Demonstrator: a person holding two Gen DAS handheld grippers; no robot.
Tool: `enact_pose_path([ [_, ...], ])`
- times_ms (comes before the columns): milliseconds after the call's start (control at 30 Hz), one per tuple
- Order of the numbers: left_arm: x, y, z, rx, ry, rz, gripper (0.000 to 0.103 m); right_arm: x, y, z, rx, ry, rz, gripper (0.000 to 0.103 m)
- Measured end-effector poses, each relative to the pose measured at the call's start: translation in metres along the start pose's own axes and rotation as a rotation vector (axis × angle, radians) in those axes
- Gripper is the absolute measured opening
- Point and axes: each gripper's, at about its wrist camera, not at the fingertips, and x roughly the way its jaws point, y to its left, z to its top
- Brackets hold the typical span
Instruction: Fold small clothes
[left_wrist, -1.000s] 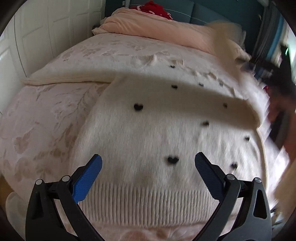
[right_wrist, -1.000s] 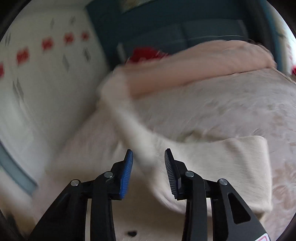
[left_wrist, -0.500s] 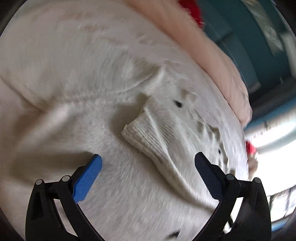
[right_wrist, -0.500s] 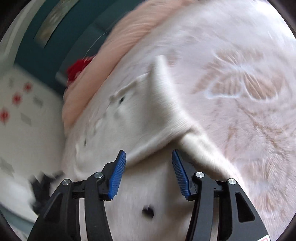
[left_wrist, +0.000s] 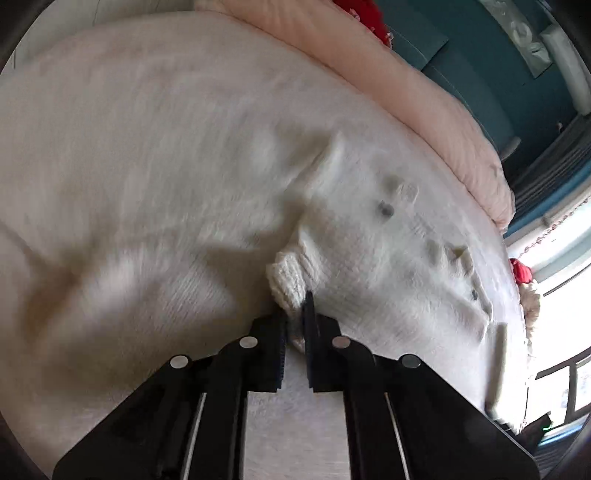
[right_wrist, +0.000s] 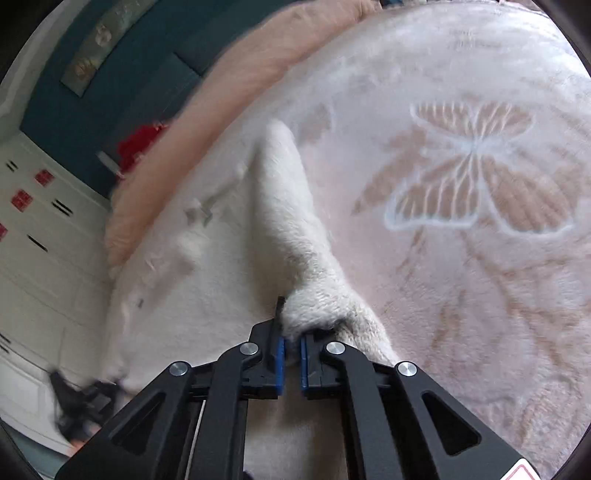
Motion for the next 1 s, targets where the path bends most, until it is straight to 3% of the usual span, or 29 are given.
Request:
enact_pose_path([
  [100,-0.003,0.002,-0.008,0.035,-0.066,-0.024,0.01,-0.025,0.019,-0.001,-0.066,0.0,-0.071,0.01],
  [200,0.002,0.01,-0.01,0.011,-0.081,-0.066,0.011,-0.064,0.044,-0.017,-0.213,-0.154,-0.193,0.015],
  [300,0.004,0.01,-0.011,0.019,-0.099,-0.076,0.011,-0.067,0.073,-0.015,-0.352,-0.223,-0.187,0.015],
  [400,0.0,0.008,-0.013,0.032,-0.107,-0.067,0.011,-0.027,0.075,-0.002,-0.355,-0.121,-0.197,0.01],
  [467,-0.004,0.009,-0.014,0.032,-0.109,-0.069,0.011,0.017,0.045,-0.001,-0.301,0.032,-0.313,0.001],
  [633,-0.003,0.012,-0.017,0.039,-0.123,-0.075,0.011,-0.018,0.047,-0.001,-0.266,-0.108,-0.267,0.001],
  [667,-0.003,0.013,-0.018,0.039,-0.125,-0.077,0.011,-0.005,0.035,-0.009,-0.294,-0.054,-0.332,0.0],
  [700,-0.003,0.013,-0.018,0.038,-0.126,-0.079,0.011,0.004,0.028,-0.015,-0.285,-0.025,-0.323,0.0],
  [733,-0.003,0.013,-0.017,0.037,-0.125,-0.08,0.011,0.0,0.025,-0.013,-0.271,-0.053,-0.3,0.0],
  [833,-0.011,0.02,-0.011,-0.011,-0.104,-0.113,0.013,-0.003,0.032,-0.012,-0.312,-0.053,-0.348,0.0],
  [933,-0.052,0.047,-0.003,-0.136,-0.122,-0.098,0.038,0.003,0.043,-0.016,-0.349,-0.07,-0.375,0.0],
  [1000,-0.094,0.08,0.004,-0.213,-0.225,-0.094,0.075,0.003,0.039,-0.017,-0.352,-0.081,-0.378,0.0],
])
